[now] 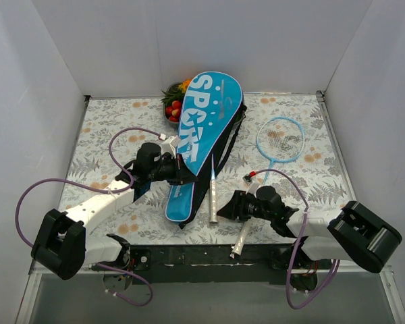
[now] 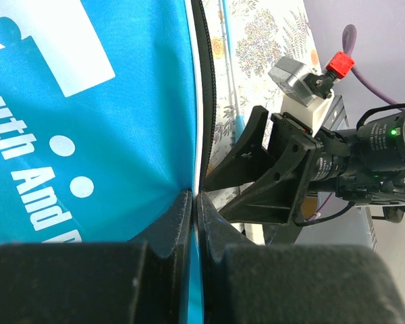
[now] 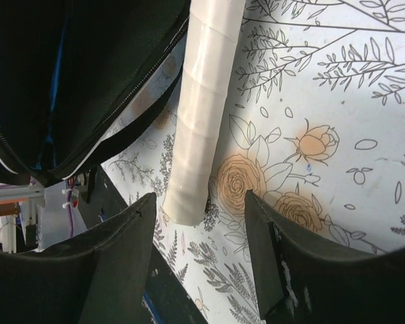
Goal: Pack up the badminton gear
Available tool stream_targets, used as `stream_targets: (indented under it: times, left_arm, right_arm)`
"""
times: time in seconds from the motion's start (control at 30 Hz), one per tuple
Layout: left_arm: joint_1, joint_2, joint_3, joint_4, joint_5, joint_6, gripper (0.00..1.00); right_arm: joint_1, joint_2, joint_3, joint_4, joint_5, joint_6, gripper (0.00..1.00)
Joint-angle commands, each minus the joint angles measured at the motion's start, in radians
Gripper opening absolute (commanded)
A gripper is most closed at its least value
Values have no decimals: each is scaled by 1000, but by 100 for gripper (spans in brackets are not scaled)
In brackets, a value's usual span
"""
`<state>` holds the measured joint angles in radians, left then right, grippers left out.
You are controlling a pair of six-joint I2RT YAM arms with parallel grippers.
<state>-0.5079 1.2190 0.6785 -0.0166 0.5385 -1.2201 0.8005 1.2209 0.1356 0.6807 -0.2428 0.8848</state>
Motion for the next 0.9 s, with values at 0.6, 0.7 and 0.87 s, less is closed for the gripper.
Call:
stream_targets:
  times: [0.6,0.7,0.87]
  left_arm:
    - [2,-6,-2,50,24,27,0]
    - [2,2,3,46,28,31,0]
    - [2,1,1,44,31,34,0]
  right_arm:
    - [5,384,113,379,-58,12,54]
    - [5,411,122,396,-69,23,41]
    - [5,372,133,344,-62,-4,28]
